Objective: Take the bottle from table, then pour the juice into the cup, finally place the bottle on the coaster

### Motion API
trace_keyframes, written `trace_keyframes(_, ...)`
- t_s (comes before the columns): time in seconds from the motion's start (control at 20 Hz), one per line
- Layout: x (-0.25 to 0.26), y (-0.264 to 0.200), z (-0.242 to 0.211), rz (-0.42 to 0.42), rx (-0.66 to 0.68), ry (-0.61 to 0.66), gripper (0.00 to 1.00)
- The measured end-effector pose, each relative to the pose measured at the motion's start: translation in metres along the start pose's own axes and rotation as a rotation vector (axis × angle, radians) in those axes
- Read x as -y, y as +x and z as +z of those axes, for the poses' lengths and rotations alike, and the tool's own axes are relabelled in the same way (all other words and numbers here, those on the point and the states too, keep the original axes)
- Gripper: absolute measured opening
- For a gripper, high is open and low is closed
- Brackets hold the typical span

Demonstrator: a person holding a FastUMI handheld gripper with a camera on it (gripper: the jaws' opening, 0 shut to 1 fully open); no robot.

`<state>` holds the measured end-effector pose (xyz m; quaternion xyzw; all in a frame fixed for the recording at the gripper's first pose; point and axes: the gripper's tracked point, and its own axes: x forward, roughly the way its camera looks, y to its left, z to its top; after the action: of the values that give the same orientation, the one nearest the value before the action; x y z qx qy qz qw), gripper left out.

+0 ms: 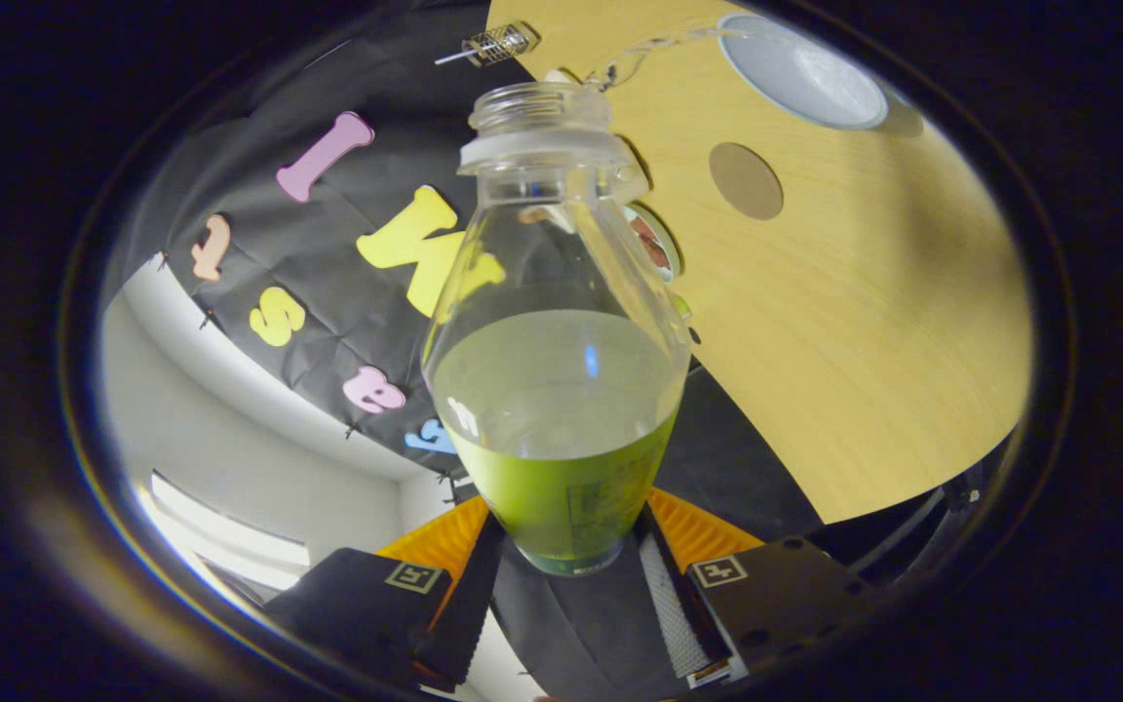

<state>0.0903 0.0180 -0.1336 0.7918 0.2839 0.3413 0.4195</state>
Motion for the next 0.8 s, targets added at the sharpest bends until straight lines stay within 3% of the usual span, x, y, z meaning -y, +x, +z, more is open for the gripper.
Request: trace_keyframes(0.8, -0.015, 0.004, -0.002, 0.061, -0.002, 0.032, 0.77)
